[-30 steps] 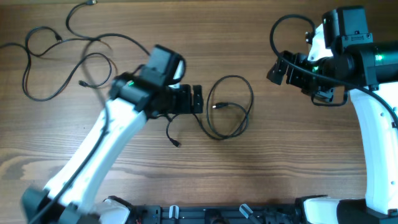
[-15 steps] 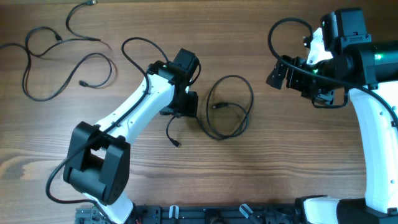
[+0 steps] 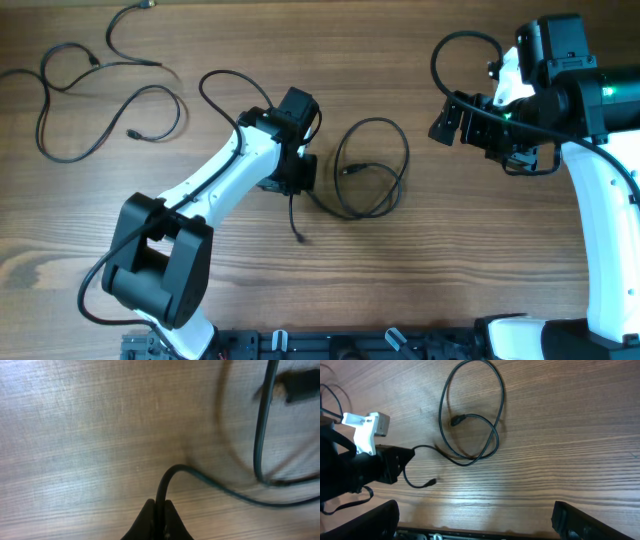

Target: Untangle cables

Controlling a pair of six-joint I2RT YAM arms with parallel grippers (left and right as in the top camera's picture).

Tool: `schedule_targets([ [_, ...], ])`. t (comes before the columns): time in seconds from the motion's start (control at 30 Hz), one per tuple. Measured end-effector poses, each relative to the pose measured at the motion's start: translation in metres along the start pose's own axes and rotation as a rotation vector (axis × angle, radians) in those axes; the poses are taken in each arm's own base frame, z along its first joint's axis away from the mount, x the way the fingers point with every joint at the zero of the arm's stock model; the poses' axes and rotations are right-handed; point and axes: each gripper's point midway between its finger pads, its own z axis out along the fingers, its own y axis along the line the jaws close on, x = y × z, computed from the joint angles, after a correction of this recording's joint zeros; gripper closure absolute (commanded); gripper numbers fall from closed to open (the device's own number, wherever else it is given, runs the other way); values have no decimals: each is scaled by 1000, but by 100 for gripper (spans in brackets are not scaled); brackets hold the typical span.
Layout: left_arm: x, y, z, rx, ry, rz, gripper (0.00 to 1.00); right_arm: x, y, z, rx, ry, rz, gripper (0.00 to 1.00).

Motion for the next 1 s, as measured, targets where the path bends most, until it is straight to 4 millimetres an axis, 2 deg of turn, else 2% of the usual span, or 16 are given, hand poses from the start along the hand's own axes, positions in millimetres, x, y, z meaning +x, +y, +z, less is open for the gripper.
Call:
schedule_targets([
  [0.07, 4, -4, -11, 17, 33, -3, 96, -2, 1, 0, -3, -8, -2, 0],
  [0.1, -2, -11, -23, 40, 17, 0, 96, -2, 1, 0, -4, -9, -2, 0],
  [0.17, -25, -31, -64, 120, -79, 16, 96, -3, 1, 0, -5, -11, -3, 0],
  [0.2, -38, -44, -95, 181, -156, 32, 96, -3, 1, 0, -5, -10, -3, 0],
  [0.23, -51, -59, -141, 258, -277, 60, 96, -2, 1, 1, -4, -9, -2, 0],
  [0.3, -53, -73, -201, 350, -429, 101, 96, -2, 0, 5, -1, -2, 0, 0],
  [0.37, -42, -84, -266, 450, -593, 153, 96, 2, -5, 19, 8, 31, 8, 0],
  [0.4, -37, -89, -290, 494, -658, 179, 96, 3, -6, 30, -1, 49, 11, 0],
  [0.47, -29, -93, -317, 543, -733, 208, 96, 6, -3, 53, -48, 83, 13, 0],
  [0.53, -21, -94, -332, 566, -770, 224, 96, 10, 4, 72, -118, 121, 16, 0],
  [0.6, -20, -94, -334, 572, -776, 228, 96, 9, 23, 81, -244, 129, 0, 0],
  [0.67, -21, -94, -335, 591, -766, 181, 96, 10, 47, 76, -397, 134, -93, 0],
  [0.73, -25, -90, -336, 627, -744, 60, 96, 12, 56, 72, -466, 107, -270, 0],
  [0.8, -35, -79, -342, 661, -745, -70, 96, 12, 56, 71, -478, 70, -427, 1],
  [0.93, -56, -31, -352, 739, -731, -420, 96, 1, 63, 70, -507, -38, -661, 1],
  [1.0, -58, -27, -356, 801, -700, -495, 96, -13, 73, 67, -532, -129, -760, 3],
])
